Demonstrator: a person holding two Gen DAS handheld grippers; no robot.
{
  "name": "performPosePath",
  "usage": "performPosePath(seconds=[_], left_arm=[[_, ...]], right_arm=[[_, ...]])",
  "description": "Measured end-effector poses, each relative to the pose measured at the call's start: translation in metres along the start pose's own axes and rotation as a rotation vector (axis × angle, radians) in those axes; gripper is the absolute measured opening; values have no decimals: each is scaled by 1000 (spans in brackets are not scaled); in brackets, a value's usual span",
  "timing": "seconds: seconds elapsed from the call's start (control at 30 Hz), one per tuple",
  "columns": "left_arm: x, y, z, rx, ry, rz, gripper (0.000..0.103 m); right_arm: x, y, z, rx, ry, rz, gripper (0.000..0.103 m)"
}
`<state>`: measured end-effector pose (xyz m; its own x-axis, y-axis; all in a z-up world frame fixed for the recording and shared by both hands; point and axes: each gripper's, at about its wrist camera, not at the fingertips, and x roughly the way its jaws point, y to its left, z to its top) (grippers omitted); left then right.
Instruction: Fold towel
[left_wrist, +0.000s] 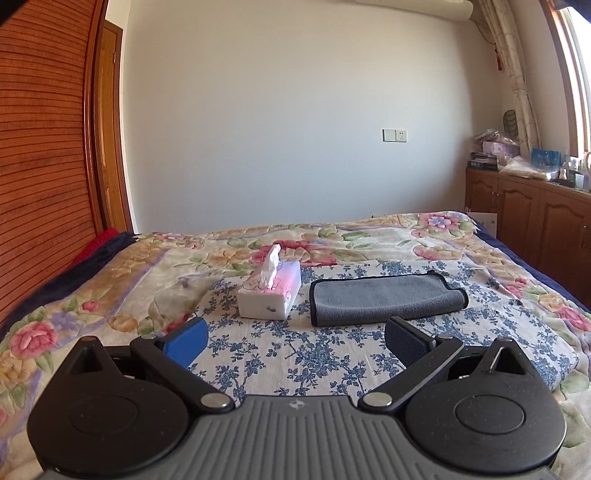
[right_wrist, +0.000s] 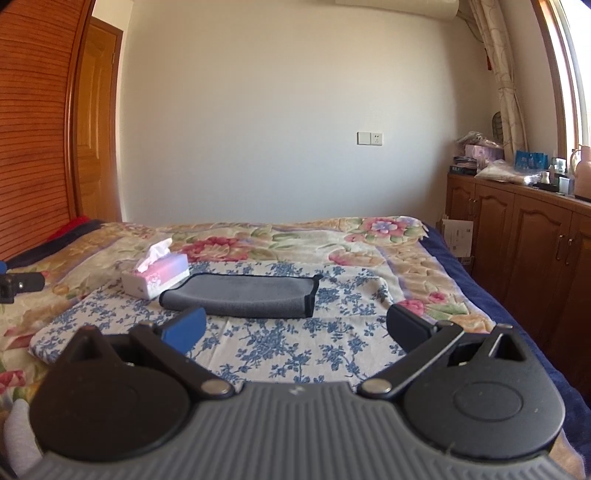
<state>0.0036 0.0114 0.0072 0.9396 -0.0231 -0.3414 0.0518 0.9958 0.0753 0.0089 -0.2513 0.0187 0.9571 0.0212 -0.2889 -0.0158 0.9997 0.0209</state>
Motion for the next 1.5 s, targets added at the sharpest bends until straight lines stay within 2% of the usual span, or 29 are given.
performPosePath(seconds=[1.5], left_arm=[[1,0,-3,4,9,11,103]], right_arm=[[2,-5,-2,28,9,-21,103]])
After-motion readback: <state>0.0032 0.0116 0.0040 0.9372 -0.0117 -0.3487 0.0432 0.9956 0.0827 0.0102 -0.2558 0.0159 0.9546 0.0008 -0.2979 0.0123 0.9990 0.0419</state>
